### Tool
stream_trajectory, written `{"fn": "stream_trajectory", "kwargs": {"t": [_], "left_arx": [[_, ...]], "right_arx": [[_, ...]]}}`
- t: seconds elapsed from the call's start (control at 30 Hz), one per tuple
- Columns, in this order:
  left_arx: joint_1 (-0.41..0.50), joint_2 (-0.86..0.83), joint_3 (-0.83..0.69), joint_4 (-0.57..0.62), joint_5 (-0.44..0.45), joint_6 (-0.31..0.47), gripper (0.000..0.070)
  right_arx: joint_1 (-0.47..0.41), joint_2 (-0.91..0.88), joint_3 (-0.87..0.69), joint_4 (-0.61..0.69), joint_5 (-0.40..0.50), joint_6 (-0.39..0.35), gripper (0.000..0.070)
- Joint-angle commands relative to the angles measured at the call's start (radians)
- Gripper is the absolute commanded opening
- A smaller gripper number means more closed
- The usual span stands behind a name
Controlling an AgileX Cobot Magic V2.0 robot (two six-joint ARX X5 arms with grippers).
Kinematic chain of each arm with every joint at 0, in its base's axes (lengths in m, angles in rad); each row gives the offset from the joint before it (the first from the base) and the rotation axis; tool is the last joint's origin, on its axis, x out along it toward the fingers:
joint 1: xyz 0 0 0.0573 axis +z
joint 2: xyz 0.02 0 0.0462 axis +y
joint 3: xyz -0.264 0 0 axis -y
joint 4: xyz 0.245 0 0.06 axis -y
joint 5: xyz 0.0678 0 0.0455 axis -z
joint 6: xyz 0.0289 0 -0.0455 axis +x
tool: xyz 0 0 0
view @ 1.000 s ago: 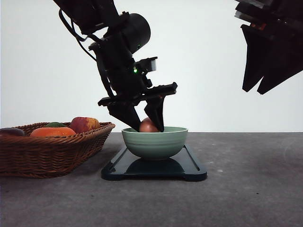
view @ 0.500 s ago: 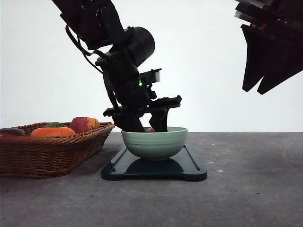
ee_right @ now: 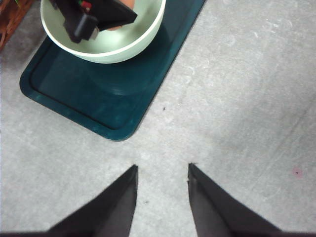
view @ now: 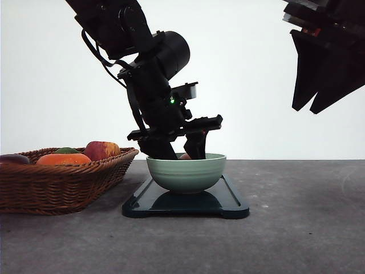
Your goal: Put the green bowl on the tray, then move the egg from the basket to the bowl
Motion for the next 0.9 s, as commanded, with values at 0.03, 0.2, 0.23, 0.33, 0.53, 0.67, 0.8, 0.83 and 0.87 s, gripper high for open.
{"fn": "stream_trajectory", "kwargs": {"t": [0.03, 0.2, 0.23, 0.33, 0.53, 0.67, 0.8, 0.83, 0.87], "left_arx": [[-0.012, 0.019, 0.023, 0.006, -0.005, 0.01, 0.0322], [-0.014, 0.019, 0.023, -0.011, -0.005, 0.01, 0.0322], [-0.014, 0.019, 0.023, -0.011, -0.005, 0.01, 0.0322], [-0.014, 0.019, 0.023, -0.011, -0.005, 0.01, 0.0322], [-0.017, 0.019, 0.023, -0.011, -0.004, 0.009, 0.0322], [-0.022, 0.019, 0.023, -0.012, -0.004, 0.009, 0.0323], [-0.029, 0.019, 0.023, -0.012, -0.003, 0.009, 0.0323], [-0.032, 0.019, 0.023, -0.012, -0.003, 0.009, 0.0323], [-0.034, 0.019, 0.023, -0.012, -0.003, 0.009, 0.0323]], "right_arx": [[0.006, 0.005, 0.008, 0.006, -0.002, 0.003, 0.0198], [0.006, 0.005, 0.008, 0.006, -0.002, 0.002, 0.0198], [0.006, 0.005, 0.008, 0.006, -0.002, 0.002, 0.0198], [0.006, 0.005, 0.008, 0.006, -0.002, 0.002, 0.0198], [0.006, 0.005, 0.008, 0.006, -0.002, 0.002, 0.0199], [0.006, 0.005, 0.008, 0.006, -0.002, -0.002, 0.0198], [0.006, 0.005, 0.008, 0.006, -0.002, -0.002, 0.0199], [0.006, 0.005, 0.008, 0.006, -0.002, -0.002, 0.0199], [0.006, 0.005, 0.008, 0.006, -0.002, -0.002, 0.0198]]}}
